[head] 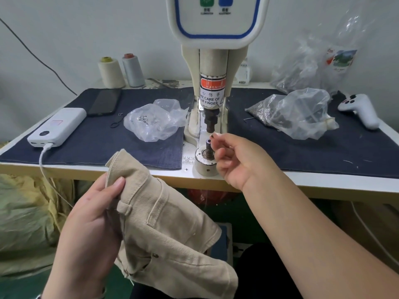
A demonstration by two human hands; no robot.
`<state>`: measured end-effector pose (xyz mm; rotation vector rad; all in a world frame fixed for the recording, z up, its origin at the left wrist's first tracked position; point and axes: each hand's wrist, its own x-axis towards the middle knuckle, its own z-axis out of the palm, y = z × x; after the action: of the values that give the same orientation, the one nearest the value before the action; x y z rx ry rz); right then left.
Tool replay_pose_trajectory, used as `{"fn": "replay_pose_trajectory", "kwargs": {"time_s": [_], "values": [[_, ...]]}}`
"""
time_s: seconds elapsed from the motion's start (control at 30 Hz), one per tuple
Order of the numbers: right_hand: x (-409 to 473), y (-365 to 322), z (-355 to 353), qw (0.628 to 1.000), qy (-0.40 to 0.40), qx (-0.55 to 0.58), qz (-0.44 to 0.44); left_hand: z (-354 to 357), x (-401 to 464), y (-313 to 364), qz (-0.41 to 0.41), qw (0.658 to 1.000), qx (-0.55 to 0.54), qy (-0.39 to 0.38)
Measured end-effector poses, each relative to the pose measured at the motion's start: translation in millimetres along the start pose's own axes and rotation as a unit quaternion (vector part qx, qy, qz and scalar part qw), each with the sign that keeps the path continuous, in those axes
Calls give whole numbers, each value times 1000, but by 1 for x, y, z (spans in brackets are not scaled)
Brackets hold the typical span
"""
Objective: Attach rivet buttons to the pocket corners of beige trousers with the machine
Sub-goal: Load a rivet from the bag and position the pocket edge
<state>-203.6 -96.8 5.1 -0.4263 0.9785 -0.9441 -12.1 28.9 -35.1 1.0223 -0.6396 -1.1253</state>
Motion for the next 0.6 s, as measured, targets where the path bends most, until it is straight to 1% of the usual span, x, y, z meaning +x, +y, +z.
{"fn": "replay_pose_trajectory", "kwargs": {"time_s": [0.23,0.4,0.6], "values": [[-1,-4,4,998,-26,45,33,0,1,0,-3,1000,-7,7],[-3,-4,4,995,-30,82,48,1,2,-1,0,1000,-11,3],[-5,-6,6,994,-21,89,59,0,1,-1,2,1000,-8,-1]]}}
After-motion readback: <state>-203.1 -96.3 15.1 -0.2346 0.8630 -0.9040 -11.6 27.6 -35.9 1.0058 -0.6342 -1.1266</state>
